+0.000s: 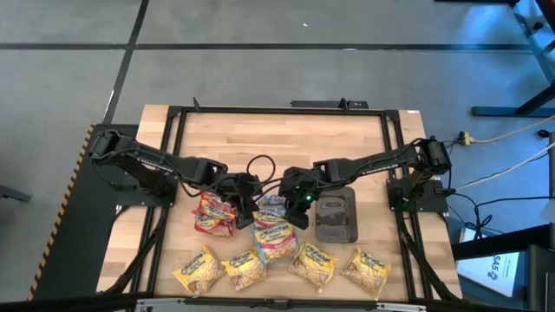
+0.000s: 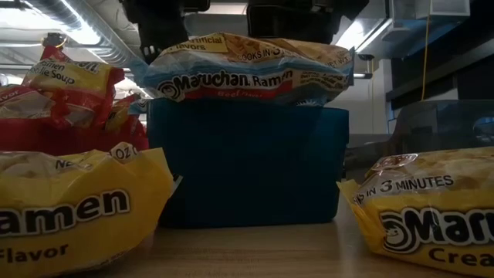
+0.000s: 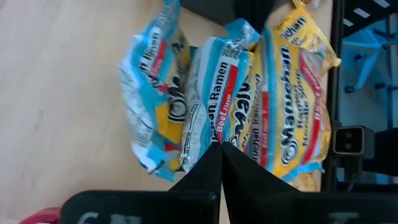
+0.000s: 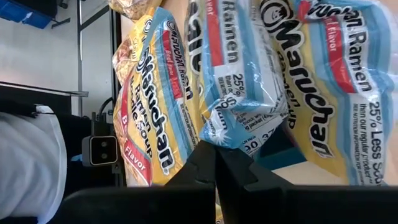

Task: Sort Maruchan noodles
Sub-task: Adjust the blue noodle packs in the blue bin

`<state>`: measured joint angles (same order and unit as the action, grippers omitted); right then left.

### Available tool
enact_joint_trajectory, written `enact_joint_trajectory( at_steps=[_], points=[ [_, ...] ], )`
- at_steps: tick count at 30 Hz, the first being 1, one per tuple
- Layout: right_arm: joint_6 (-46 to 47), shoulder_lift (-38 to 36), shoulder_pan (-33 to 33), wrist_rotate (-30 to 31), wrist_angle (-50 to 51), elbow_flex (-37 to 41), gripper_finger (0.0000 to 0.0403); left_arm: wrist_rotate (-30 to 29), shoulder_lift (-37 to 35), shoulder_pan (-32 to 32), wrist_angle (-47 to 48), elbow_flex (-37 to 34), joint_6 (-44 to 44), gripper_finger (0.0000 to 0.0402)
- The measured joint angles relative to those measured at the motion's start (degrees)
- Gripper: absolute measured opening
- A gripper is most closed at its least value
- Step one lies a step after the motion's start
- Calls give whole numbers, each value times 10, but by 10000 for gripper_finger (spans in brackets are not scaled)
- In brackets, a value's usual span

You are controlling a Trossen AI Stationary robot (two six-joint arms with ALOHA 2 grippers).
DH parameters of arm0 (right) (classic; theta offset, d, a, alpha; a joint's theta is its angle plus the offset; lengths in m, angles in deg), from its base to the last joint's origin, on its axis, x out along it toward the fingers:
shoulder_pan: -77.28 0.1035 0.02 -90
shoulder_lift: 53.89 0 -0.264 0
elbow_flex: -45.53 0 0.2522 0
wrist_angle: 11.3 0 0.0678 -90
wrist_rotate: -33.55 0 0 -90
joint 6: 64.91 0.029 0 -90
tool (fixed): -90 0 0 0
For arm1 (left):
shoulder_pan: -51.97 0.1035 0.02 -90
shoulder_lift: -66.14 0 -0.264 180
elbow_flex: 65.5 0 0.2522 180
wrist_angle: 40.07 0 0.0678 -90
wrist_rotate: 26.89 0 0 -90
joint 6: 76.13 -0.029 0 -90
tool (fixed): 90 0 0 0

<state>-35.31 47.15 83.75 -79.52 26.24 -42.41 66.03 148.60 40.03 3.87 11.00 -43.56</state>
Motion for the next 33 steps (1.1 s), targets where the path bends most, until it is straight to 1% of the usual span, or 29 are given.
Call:
enact_joint_trajectory(
  at_steps=[3, 6, 16, 19, 24, 33],
  points=[
    [0, 0, 0, 1, 3, 1, 0, 22, 11, -7, -11, 0, 0, 0],
    [0, 0, 1, 8, 5, 1, 0, 31, 27, -16, -28, 0, 0, 0],
    [2, 0, 1, 19, 3, 1, 0, 25, 37, -19, -27, 0, -1, 0],
    [2, 0, 0, 27, 2, 1, 6, 23, 37, -17, -28, 0, 5, 1],
    [2, 0, 0, 22, 3, 1, 37, 26, 31, -9, -28, 0, 17, 19],
    [3, -1, -1, -19, 16, 1, 119, 37, -15, 8, -27, 0, 18, 54]
  ],
)
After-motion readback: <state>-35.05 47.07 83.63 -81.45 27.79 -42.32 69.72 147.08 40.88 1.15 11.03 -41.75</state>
